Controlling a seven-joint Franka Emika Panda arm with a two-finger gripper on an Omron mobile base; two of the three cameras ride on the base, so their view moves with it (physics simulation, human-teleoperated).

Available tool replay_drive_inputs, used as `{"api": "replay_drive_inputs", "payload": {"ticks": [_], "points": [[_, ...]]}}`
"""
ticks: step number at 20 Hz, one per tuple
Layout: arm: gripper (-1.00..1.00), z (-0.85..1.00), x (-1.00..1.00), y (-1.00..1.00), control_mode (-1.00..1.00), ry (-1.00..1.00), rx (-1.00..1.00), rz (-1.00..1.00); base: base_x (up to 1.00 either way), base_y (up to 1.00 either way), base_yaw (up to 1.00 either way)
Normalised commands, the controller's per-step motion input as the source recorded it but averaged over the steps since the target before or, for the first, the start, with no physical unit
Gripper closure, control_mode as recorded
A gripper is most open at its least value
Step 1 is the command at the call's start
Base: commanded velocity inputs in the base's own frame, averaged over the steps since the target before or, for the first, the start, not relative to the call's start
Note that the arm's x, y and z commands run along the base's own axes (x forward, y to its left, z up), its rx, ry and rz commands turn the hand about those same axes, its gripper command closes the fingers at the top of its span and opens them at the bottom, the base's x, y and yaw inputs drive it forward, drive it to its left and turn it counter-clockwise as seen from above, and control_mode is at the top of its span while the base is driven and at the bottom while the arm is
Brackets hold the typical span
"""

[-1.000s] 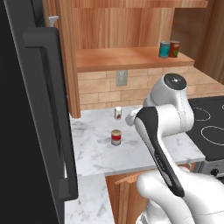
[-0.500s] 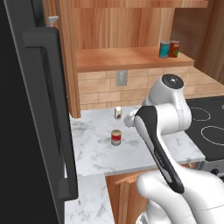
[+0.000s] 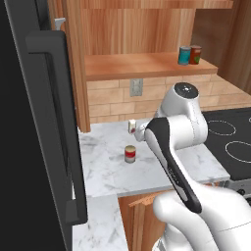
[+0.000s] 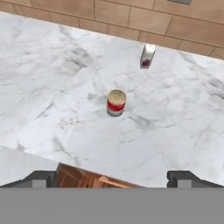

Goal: Pick the cans from the counter and place them in their designated side in the cabinet.

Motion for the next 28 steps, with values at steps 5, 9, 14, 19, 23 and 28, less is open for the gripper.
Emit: {"api": "replay_drive_inputs", "payload": {"ticks": [5,9,14,19,23,28], "points": [[-1.0,-0.04,0.1,0.03,-1.0,0.04,0.02,0.0,0.0,0.0,0.0],[-1.0,-0.09,0.15,0.01,-1.0,0.03,0.04,0.0,0.0,0.0,0.0],[-1.0,-0.08,0.22,0.04,-1.0,0.02,0.03,0.0,0.0,0.0,0.0],[-1.0,-0.11,0.22,0.01,-1.0,0.0,0.01,-0.01,0.0,0.0,0.0],[-1.0,-0.13,0.25,0.02,-1.0,0.0,0.0,-0.01,0.0,0.0,0.0],[-1.0,-0.14,0.25,0.04,-1.0,0.0,0.0,-0.02,0.0,0.0,0.0]]}}
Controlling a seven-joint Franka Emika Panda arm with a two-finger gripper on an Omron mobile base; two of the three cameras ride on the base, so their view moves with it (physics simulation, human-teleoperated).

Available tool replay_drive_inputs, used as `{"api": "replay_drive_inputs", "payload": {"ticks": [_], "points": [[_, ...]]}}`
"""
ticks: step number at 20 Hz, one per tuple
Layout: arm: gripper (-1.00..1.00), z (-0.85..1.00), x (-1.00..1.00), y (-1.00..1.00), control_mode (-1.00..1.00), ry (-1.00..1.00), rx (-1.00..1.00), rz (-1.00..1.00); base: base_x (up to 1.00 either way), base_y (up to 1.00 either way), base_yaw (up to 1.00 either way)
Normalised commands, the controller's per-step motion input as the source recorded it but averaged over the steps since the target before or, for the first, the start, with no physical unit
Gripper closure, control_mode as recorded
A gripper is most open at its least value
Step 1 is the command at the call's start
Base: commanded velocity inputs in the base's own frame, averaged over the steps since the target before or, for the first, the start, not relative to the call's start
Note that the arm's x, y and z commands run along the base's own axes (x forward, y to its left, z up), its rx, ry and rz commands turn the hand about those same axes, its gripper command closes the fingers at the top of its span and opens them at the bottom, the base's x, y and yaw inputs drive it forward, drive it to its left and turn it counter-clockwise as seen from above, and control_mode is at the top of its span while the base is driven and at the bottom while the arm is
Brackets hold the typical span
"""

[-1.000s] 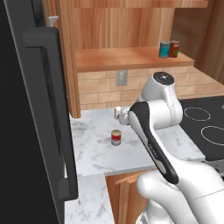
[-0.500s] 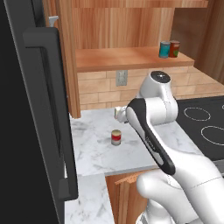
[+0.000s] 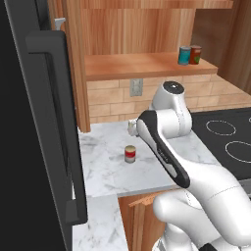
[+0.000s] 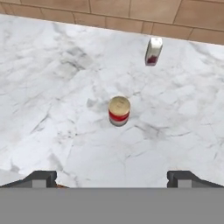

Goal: Pick the cans from the counter and place them in their designated side in the cabinet.

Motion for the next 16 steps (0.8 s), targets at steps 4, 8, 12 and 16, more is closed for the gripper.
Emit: {"api": "replay_drive_inputs", "payload": {"ticks": [4,8,12,16], "points": [[-1.0,-0.16,0.2,0.04,-1.0,0.01,0.0,-0.02,0.0,0.0,0.0],[-1.0,-0.22,0.18,0.05,-1.0,0.03,0.0,-0.01,0.0,0.0,0.0],[-1.0,-0.22,0.18,0.02,-1.0,0.03,0.0,-0.01,0.0,0.0,0.0],[-1.0,-0.19,0.16,0.01,-1.0,0.03,0.0,-0.01,0.0,0.0,0.0]]}}
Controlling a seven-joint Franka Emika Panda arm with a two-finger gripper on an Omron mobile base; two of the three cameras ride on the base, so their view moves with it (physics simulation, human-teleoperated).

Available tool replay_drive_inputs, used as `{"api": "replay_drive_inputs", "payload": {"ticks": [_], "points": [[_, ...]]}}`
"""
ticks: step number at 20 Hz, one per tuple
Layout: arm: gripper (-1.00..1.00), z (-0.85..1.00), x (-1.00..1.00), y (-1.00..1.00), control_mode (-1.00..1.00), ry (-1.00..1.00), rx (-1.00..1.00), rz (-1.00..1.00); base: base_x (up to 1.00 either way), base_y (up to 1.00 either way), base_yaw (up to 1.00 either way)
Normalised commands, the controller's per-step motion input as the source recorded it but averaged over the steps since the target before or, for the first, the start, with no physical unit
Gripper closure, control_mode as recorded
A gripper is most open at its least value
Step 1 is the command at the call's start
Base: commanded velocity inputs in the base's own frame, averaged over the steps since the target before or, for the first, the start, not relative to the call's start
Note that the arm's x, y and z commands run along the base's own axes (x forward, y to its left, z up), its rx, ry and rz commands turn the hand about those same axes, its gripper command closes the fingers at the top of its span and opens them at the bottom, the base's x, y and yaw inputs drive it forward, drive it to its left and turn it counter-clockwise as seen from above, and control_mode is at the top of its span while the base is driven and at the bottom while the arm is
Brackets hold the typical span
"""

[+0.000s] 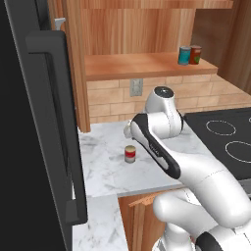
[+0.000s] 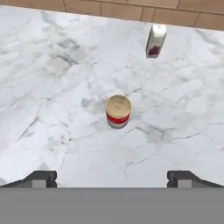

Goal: Pick the cans from the counter and place them in their designated side in the cabinet.

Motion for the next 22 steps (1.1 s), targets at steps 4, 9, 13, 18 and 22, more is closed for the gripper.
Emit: {"api": "replay_drive_inputs", "payload": {"ticks": [4,9,13,18,22], "points": [[-1.0,-0.16,0.17,0.01,-1.0,0.03,0.0,-0.01,0.0,0.0,0.0],[-1.0,-0.16,0.14,0.02,-1.0,0.03,0.0,-0.01,0.0,0.0,0.0],[-1.0,-0.16,0.09,0.05,-1.0,0.04,0.0,0.0,0.0,0.0,0.0],[-1.0,-0.16,0.1,0.03,-1.0,0.03,0.0,0.0,0.0,0.0,0.0],[-1.0,-0.14,0.09,0.0,-1.0,0.02,0.0,0.0,0.0,0.0,0.0]]}}
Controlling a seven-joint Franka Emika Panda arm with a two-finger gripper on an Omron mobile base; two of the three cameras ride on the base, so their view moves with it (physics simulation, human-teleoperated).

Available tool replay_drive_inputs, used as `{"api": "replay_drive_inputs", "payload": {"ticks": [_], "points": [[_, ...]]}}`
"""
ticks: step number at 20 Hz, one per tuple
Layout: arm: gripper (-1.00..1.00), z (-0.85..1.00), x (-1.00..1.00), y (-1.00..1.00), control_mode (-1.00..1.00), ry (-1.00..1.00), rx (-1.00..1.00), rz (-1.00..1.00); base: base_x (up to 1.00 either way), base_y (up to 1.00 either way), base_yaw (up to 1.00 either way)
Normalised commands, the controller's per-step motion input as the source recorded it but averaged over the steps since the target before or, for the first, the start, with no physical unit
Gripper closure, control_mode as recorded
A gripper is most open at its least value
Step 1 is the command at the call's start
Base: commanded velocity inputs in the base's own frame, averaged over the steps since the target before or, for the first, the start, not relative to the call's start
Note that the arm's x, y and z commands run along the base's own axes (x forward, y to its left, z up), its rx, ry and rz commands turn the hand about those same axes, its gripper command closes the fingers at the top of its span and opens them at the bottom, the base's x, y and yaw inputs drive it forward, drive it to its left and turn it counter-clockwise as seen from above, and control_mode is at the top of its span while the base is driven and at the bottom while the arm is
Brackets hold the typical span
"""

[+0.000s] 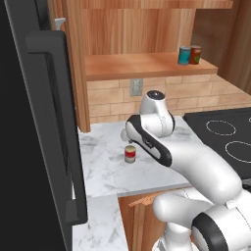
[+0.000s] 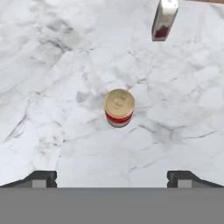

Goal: Pick the cans from the counter and place them in their designated side in the cabinet.

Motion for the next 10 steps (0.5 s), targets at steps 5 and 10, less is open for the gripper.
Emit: {"api": "replay_drive_inputs", "payload": {"ticks": [5,10], "points": [[-1.0,-0.15,0.08,0.0,-1.0,0.03,0.0,0.0,0.0,0.0,0.0],[-1.0,-0.13,0.02,0.0,-1.0,0.02,0.0,0.0,0.0,0.0,0.0]]}}
